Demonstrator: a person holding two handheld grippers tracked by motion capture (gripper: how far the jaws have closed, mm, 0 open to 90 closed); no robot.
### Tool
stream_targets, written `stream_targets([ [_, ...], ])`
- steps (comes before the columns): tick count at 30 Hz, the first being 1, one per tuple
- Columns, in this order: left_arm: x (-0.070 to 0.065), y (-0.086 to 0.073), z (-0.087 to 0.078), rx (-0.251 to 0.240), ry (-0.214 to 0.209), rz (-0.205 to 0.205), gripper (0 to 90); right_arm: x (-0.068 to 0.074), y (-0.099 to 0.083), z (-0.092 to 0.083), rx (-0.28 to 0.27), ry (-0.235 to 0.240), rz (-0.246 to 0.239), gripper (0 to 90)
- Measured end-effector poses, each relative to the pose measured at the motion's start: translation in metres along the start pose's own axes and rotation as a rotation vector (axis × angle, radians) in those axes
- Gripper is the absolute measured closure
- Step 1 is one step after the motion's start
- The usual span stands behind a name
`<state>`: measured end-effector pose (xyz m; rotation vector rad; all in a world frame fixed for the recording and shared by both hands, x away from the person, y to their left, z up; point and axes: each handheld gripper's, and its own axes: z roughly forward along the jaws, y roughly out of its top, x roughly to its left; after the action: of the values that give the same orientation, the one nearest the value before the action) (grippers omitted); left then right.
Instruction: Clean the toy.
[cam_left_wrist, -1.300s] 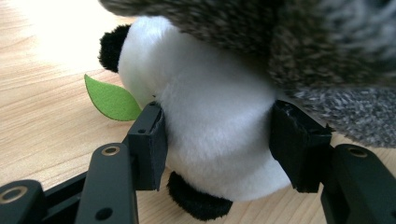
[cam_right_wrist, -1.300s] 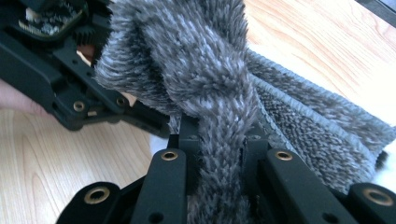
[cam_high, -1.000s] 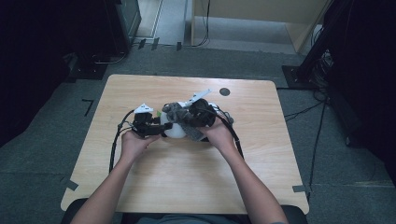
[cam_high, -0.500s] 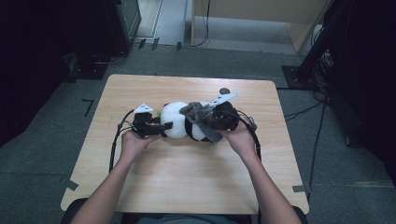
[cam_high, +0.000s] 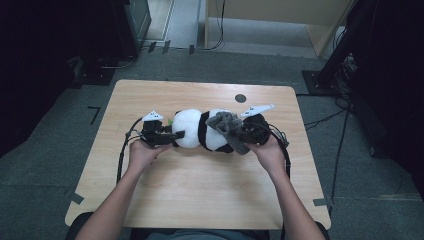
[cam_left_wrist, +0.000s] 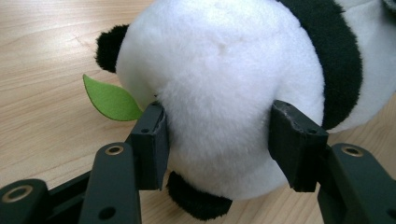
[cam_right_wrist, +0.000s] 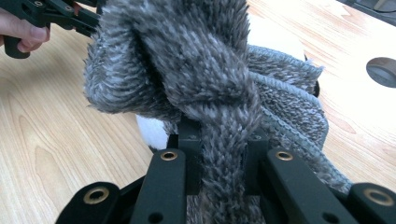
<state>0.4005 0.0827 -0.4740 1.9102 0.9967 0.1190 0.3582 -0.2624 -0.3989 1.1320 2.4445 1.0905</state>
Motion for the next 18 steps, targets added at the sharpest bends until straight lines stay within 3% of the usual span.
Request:
stream_targets([
  [4, 0.0, 0.0, 0.0, 0.001, 0.001, 0.001, 43.6, -0.001, 0.0, -0.003, -0.004, -0.006, 0.001, 77.2],
  [7, -0.001, 0.0, 0.0, 0.005, 0.004, -0.003, 44.3, -0.003, 0.001, -0.011, -0.044, 0.009, 0.02, 77.3],
  [13, -0.002, 0.0, 0.0, 0.005, 0.009, -0.007, 44.8, -0.016, 0.009, -0.024, -0.107, -0.065, 0.04, 77.2],
  [15, -0.002, 0.001, 0.0, 0.007, 0.01, -0.003, 44.8, -0.026, 0.01, -0.023, -0.114, -0.083, 0.066, 77.2],
  [18, -0.003, 0.001, 0.0, 0.007, 0.013, -0.003, 44.6, -0.037, 0.01, -0.017, -0.13, -0.069, 0.122, 77.2],
])
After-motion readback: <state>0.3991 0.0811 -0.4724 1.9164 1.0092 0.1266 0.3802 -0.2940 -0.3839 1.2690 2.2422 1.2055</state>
